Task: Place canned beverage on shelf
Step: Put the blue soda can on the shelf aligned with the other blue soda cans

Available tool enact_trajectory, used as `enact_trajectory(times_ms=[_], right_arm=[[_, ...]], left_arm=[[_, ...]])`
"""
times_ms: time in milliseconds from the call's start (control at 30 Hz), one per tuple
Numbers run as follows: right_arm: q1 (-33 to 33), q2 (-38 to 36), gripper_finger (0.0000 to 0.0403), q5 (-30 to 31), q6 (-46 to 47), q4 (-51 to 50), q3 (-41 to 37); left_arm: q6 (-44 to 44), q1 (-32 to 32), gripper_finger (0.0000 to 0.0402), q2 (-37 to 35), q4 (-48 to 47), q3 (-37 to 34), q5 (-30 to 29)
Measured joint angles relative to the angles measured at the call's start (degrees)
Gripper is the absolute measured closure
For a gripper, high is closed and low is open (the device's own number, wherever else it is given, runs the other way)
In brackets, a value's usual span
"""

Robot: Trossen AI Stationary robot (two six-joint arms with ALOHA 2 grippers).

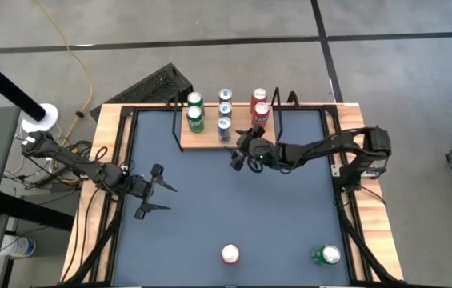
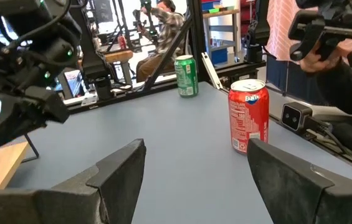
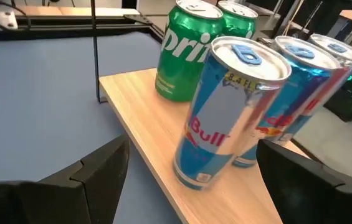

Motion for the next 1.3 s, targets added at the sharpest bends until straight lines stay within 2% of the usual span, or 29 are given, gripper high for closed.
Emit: enact_trajectory(times_ms=[167, 333, 467, 600, 800, 1067, 1300], right_arm=[[1.23, -2.61, 0.0058, -0.03, -0.03, -1.61, 0.00], [2.25, -2.82, 0.0058, 0.11, -0.56, 1.76, 0.17], [2.10, -2.84, 0.0058, 5.83, 1.76, 2.45, 3.48], [1.18, -2.33, 0.0058, 6.75, 3.53, -4.01, 9.27], [-0.82, -1.23, 0.0058, 7.08, 11.45, -20.95, 19.21], [-5.28, -1.20, 0.0058, -0.42, 24.39, -39.94, 29.44], [-8.36, -1.13, 0.0058, -8.09, 25.56, -41.29, 30.14]], left_arm=[[0.00, 0.00, 0.0132, 0.00, -0.11, 0.00, -0.03], [0.01, -0.01, 0.0132, 0.00, -0.32, 0.00, -0.33], [0.02, -0.01, 0.0132, 0.01, -0.32, 0.00, -0.35], [0.32, 0.00, 0.0132, 0.02, -0.31, 0.00, -0.41], [0.46, -0.01, 0.0132, 0.00, -0.56, 0.00, -0.44], [0.46, 0.00, 0.0132, 0.00, -1.13, 0.00, -1.95], [1.23, 0.00, 0.0132, 0.02, -1.08, 0.00, -1.97]])
